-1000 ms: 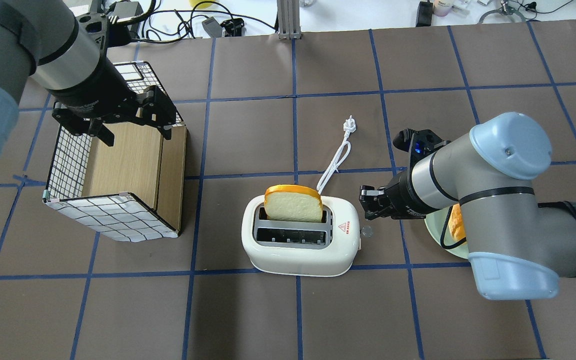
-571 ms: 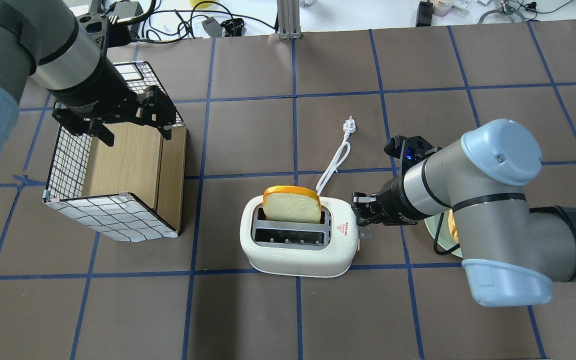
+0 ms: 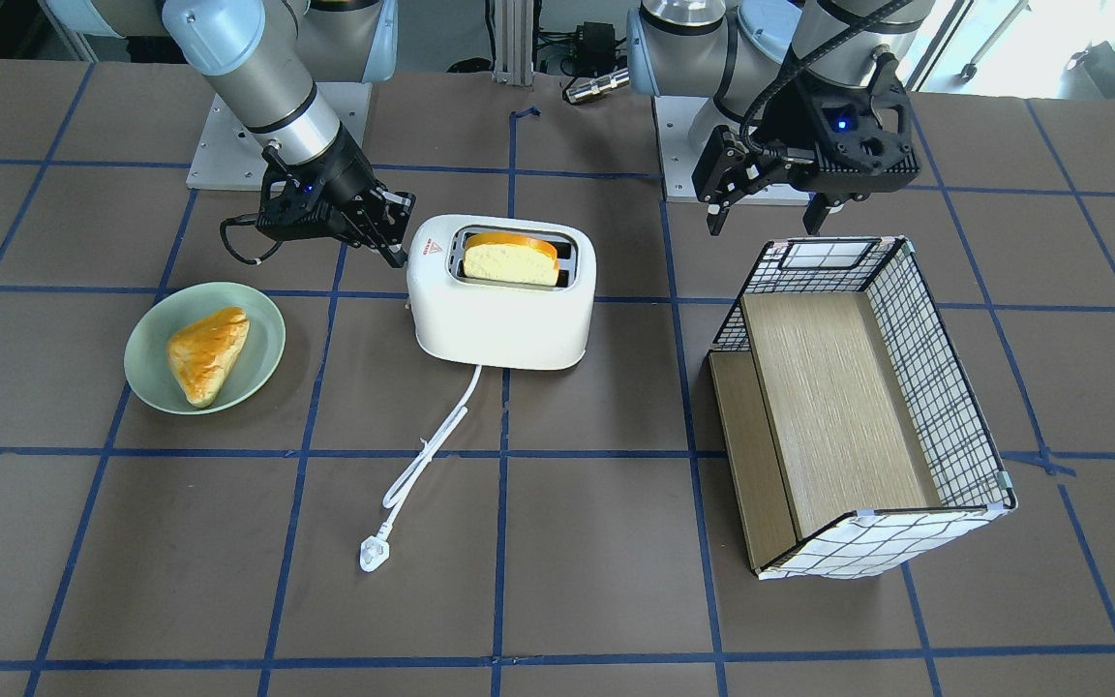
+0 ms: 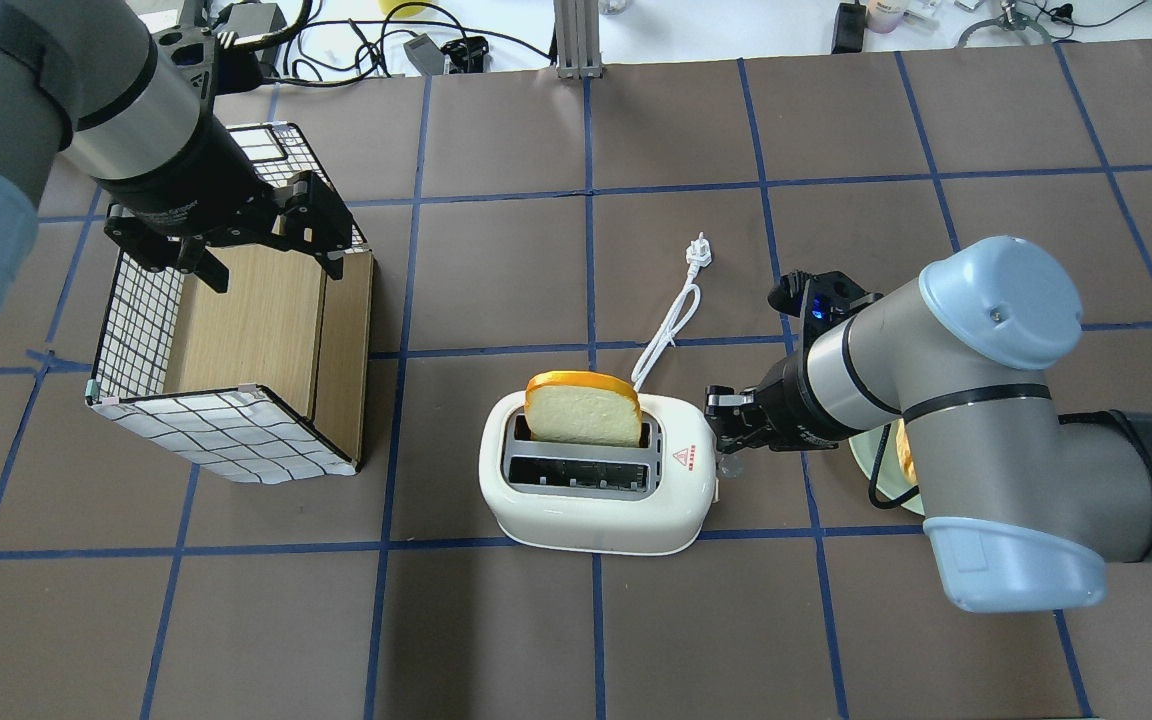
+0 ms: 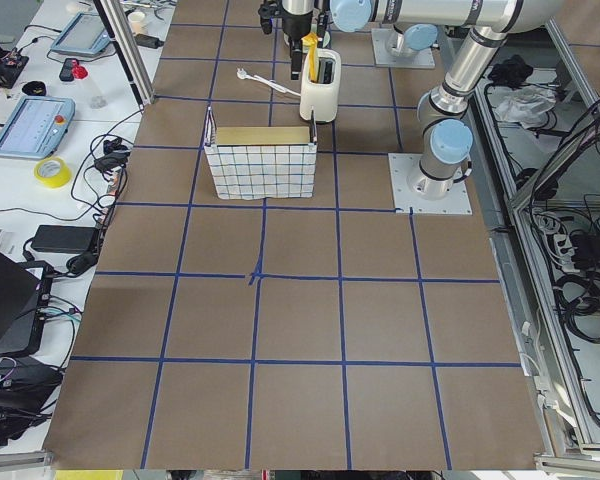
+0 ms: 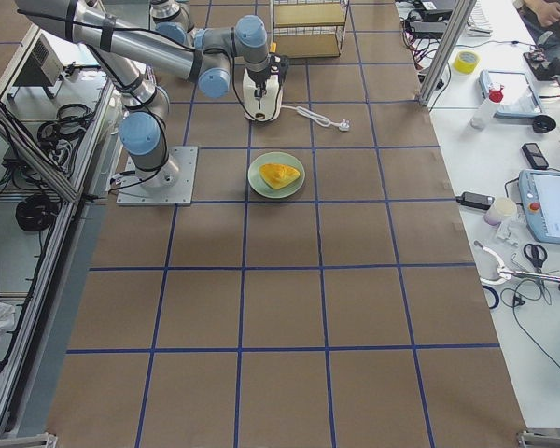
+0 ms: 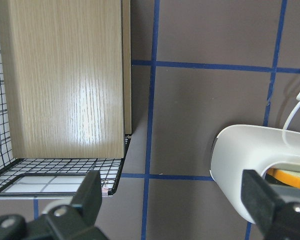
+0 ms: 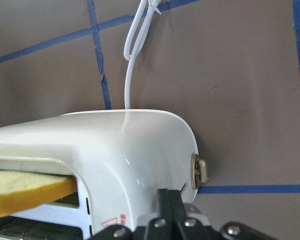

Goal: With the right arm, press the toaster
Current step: 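Press the toaster lever down with the right gripper, then hold the lever down with the right gripper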

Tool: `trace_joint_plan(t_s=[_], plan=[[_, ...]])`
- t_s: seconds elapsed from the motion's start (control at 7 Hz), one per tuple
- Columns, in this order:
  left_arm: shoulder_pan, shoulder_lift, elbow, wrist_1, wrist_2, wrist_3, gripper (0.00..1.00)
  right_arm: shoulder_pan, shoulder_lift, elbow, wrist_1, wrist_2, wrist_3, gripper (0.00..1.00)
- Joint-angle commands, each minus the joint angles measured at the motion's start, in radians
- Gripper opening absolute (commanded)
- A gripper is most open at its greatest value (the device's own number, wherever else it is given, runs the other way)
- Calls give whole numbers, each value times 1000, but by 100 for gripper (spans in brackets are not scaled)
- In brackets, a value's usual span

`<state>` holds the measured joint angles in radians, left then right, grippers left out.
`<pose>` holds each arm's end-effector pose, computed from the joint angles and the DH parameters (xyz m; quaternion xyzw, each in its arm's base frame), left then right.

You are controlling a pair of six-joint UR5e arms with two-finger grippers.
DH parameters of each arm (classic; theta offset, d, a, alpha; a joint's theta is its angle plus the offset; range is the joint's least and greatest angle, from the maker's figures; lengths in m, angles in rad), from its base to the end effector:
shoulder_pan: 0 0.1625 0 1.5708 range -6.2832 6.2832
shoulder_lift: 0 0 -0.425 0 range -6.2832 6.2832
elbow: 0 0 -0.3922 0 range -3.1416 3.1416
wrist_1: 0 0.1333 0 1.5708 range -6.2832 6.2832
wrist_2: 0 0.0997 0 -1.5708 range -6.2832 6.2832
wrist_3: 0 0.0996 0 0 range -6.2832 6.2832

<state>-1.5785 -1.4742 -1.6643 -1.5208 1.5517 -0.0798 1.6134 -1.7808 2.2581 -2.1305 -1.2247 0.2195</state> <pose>-0.1387 -0.4550 0.4926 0.0358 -0.9990 0.0261 0.0107 0.1826 -0.3594 0.3128 0.0799 0.9810 -0.0177 0.1759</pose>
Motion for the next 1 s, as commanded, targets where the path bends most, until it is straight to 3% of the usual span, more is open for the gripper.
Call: trace_joint_plan(t_s=[0.0,0.86], plan=[[0,0,0,1,1,0,100,0,1,30,12,-15,-3,0],[0,0,0,-1,1,0,100,0,55,49,-11,-18,6,0]])
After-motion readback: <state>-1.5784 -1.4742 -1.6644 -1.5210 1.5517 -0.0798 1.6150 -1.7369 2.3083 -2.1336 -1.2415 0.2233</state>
